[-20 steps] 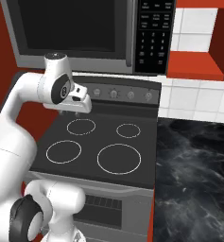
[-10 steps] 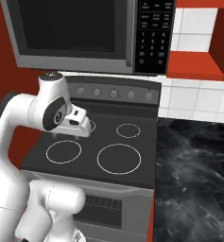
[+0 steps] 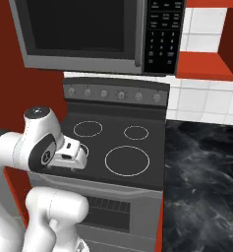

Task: Navigate to the sink.

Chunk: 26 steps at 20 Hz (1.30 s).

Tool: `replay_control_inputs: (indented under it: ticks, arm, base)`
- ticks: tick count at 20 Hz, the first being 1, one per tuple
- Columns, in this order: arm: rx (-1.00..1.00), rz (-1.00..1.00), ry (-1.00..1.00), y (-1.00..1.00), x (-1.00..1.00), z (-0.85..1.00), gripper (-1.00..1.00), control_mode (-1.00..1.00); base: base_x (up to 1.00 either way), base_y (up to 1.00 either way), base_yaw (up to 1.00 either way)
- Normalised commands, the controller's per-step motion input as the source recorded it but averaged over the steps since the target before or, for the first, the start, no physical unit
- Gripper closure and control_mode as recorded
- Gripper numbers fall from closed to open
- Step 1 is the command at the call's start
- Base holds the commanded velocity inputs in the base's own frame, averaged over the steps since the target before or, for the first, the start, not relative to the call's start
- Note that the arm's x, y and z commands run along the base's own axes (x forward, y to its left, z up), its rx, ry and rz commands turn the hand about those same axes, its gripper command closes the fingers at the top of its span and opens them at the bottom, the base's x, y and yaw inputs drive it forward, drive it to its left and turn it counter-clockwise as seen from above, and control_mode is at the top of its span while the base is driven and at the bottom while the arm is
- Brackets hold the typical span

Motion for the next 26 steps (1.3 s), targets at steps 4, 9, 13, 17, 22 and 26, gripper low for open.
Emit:
replay_control_inputs:
  ticks: [4, 9, 13, 17, 22, 26]
  arm:
    - [0.0, 0.0, 0.0, 0.0, 0.0, 0.0, -1.0, 1.0]
    - [0.0, 0.0, 0.0, 0.0, 0.0, 0.0, -1.0, 1.0]
    - [0.0, 0.0, 0.0, 0.0, 0.0, 0.0, -1.0, 1.0]
    - [0.0, 0.0, 0.0, 0.0, 0.0, 0.0, -1.0, 1.0]
    - [0.0, 0.0, 0.0, 0.0, 0.0, 0.0, -1.0, 1.0]
    - [0.0, 0.0, 0.0, 0.0, 0.0, 0.0, -1.0, 1.0]
  base:
    - [-0.63, 0.41, -0.01]
    - [-0.63, 0.45, -0.16]
    - [-0.41, 0.36, -0.44]
    - [-0.25, 0.32, -0.69]
    - [-0.2, 0.4, -0.79]
    - [-0.26, 0.32, -0.79]
